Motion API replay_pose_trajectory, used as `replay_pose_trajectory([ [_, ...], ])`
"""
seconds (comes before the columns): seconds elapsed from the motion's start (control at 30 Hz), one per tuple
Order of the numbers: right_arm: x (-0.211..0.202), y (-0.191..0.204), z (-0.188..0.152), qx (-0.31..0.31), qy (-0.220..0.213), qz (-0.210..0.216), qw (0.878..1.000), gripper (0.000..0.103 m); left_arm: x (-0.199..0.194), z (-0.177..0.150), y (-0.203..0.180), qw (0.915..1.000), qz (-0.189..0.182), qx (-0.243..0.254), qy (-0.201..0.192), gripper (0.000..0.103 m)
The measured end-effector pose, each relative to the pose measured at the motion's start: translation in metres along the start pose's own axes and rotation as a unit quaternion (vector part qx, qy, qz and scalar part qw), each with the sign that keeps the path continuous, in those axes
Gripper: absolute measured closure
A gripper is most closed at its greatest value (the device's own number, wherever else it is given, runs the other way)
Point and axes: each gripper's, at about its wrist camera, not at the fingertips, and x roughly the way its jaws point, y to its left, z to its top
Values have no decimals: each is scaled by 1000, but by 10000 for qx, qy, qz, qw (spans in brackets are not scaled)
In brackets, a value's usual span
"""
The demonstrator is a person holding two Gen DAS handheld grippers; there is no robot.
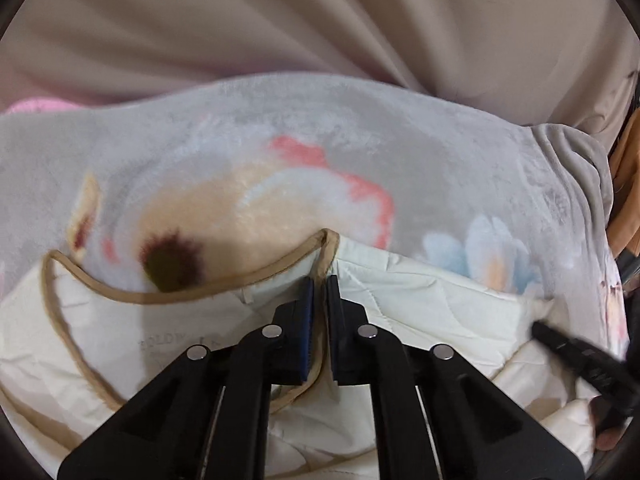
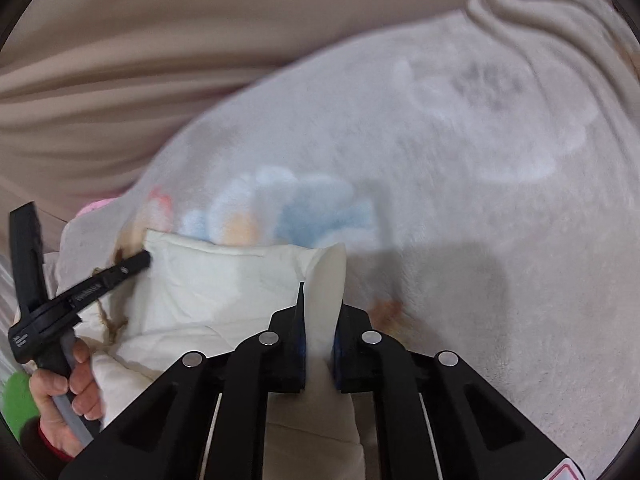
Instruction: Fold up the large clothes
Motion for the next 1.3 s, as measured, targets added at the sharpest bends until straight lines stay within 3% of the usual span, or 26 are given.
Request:
replay_pose_trajectory([
  [0.03,8,0,-1,1,169,-8,9999,95,0,0,1,10000,-16,-12,1,96],
  [0.1,1,10,4,-174,81,-222,9996,89,-6,-1,0,10000,11,18,-53,95],
  [0.17,-24,22,8,-209,-332,-356,9986,80,-21,-1,1,9997,105,42,-229,90],
  [0.2,-36,27,7,-225,-560,-392,9974,80,-32,-2,2,9993,114,55,-340,90],
  [0.27,-60,47,6,-489,-990,-350,9933,80,-56,-3,1,9983,121,55,-568,73],
  [0.3,-63,59,5,-681,-1011,-180,9924,80,-64,-4,0,9979,51,53,-638,71],
  [0.37,-53,85,0,-1069,-685,272,9915,81,-68,-7,-9,9986,-132,176,-486,71],
  [0.4,-42,96,-1,-1212,-420,429,9908,87,-63,-11,-16,9990,-155,317,-275,71],
  [0.5,6,116,-9,-1474,332,272,9882,94,-35,-25,-28,9968,343,698,167,69],
  [0.57,24,110,-9,-1535,401,-178,9872,103,-13,-34,-15,9953,584,629,443,69],
  [0.63,25,88,-5,-1267,389,-300,9907,103,-12,-34,6,9979,400,271,432,69],
  [0.7,10,59,2,-933,197,-556,9939,103,-23,-28,23,9978,577,-2,337,69],
  [0.77,-16,37,4,-668,-81,-802,9945,102,-49,-25,43,9977,632,-227,82,71],
  [0.8,-39,27,2,-617,-286,-812,9944,94,-67,-26,52,9981,498,-356,-61,71],
  [0.9,-110,13,-22,-792,-891,-853,9892,90,-135,-42,82,9972,207,-535,-482,68],
  [0.93,-133,9,-35,-912,-998,-796,9876,89,-155,-50,89,9966,215,-519,-595,63],
  [0.97,-149,3,-45,-1002,-1023,-710,9871,80,-183,-65,98,9958,259,-497,-720,51],
  [1.0,-164,-4,-58,-1079,-1009,-598,9872,63,-202,-79,104,9952,316,-502,-782,43],
  [1.03,-180,-13,-71,-1138,-964,-481,9876,54,-221,-95,111,9942,383,-539,-842,31],
  [1.07,-199,-19,-97,-1216,-856,-294,9884,44,-244,-117,119,9931,468,-592,-903,27],
  [1.2,-235,-42,-172,-1356,-423,390,9891,31,-295,-204,149,9940,442,-775,-634,14],
  [1.3,-253,-53,-235,-1334,-47,600,9892,28,-313,-275,175,9926,217,-1190,-68,13],
])
